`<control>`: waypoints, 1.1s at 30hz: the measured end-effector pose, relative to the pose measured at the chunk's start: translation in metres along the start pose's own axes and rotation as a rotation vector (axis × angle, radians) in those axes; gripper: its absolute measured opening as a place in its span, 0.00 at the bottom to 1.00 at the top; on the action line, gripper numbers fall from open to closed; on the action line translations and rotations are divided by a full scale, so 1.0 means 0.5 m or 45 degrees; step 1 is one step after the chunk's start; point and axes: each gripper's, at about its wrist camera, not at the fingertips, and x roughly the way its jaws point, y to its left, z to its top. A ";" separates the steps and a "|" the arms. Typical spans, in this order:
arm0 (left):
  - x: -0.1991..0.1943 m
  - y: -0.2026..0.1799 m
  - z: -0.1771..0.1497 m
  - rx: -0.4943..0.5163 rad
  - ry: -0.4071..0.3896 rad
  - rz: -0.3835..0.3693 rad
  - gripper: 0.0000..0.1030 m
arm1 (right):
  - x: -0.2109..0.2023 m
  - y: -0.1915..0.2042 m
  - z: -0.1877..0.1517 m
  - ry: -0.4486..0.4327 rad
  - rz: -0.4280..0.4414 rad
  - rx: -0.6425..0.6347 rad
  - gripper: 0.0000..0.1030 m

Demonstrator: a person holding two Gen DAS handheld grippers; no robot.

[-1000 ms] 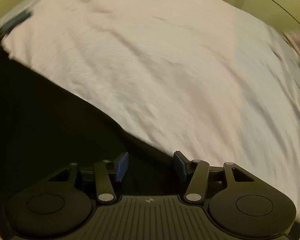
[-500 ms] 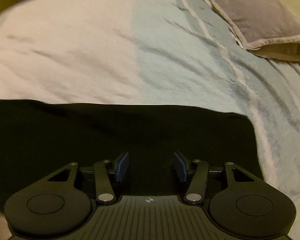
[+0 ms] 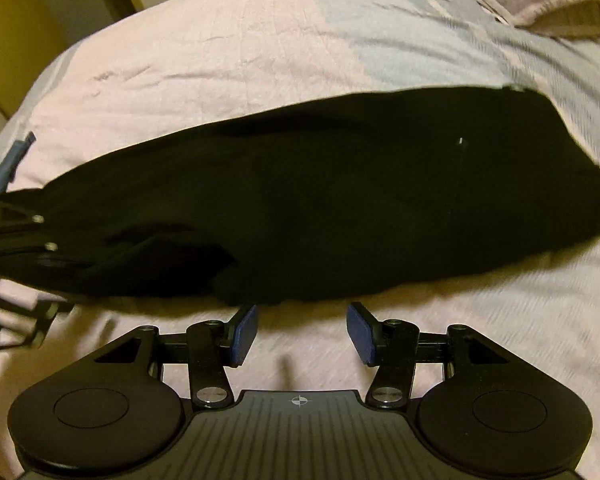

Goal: Fold clothes

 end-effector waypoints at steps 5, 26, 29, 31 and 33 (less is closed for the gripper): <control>-0.029 0.084 0.017 -0.148 0.000 -0.086 0.02 | 0.013 0.026 -0.014 -0.061 0.034 0.134 0.57; -0.027 0.150 0.008 -0.058 -0.134 0.036 0.01 | 0.153 0.173 -0.017 -0.184 -0.686 -0.231 0.67; -0.026 0.136 0.004 -0.038 -0.147 0.021 0.01 | 0.117 0.152 -0.041 -0.141 -0.684 -0.229 0.67; -0.022 0.123 0.002 0.001 -0.149 0.031 0.01 | 0.105 0.160 -0.055 -0.119 -0.691 -0.270 0.67; -0.016 0.117 0.000 0.007 -0.149 0.032 0.01 | 0.103 0.188 -0.063 -0.134 -0.693 -0.377 0.67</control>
